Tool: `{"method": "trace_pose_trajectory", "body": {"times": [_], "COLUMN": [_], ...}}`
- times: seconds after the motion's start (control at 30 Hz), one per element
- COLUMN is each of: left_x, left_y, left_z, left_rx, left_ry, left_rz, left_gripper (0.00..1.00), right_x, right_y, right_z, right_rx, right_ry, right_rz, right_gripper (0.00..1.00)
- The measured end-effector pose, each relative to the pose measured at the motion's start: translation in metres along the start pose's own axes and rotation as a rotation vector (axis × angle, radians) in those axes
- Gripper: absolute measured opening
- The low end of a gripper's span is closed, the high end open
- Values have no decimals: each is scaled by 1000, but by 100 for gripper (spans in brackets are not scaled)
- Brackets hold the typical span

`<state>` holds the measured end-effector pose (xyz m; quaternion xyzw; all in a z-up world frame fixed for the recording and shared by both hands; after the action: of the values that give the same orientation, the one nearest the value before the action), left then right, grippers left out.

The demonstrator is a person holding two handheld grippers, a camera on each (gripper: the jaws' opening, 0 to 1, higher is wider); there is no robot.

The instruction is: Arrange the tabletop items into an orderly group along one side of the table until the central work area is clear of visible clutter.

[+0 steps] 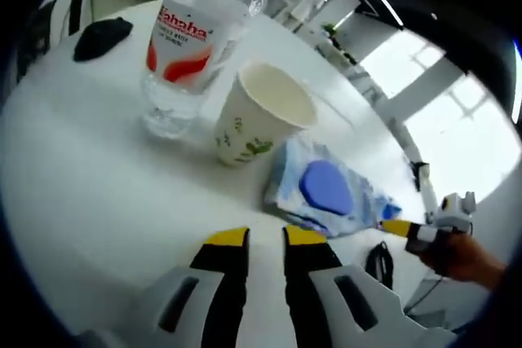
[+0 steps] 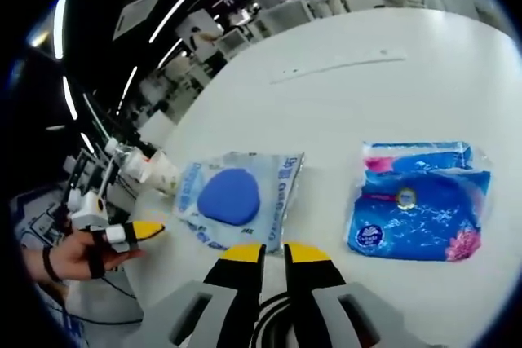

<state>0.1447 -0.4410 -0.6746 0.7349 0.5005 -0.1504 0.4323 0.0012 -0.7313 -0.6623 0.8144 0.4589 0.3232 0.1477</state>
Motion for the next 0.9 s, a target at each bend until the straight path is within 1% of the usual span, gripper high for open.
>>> {"method": "trace_pose_trajectory", "body": {"times": [0.17,0.37,0.53,0.7,0.9], "left_x": [-5,-8,-13,-18,-30], "left_y": [-9,-15,-20,-25,-29], "left_z": [-2,-5,-9,-9,-5], "left_rx": [40,68,106,132,151], "left_ry": [-16,-26,-44,-55,-80], "left_rz": [37,76,162,200,237], "left_gripper": [13,13,13,13,14], "right_x": [-4,-12,-16,-28,-40], "right_y": [-4,-10,-23,-32,-44], "right_z": [-9,-19,-36,-44,-59], "right_rx": [-11,-24,-29,-33,-45], "right_ry": [-1,-8,-14,-24,-41], "right_rz": [5,16,9,-1,7], "right_gripper": [7,7,7,8,9]}}
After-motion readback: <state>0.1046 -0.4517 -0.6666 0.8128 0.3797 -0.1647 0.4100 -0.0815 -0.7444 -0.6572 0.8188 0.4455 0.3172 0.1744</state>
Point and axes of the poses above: the point that each gripper's makers call its tool centre point, and the gripper's own axes: z roughly forward along the fingers, x roughly to its left, y roughly out of its top, the point moved 10 cm from there along -z, roughly backward along the fingers, and after that the axes turned 8 degrees about -y, right-handed, at the moved point
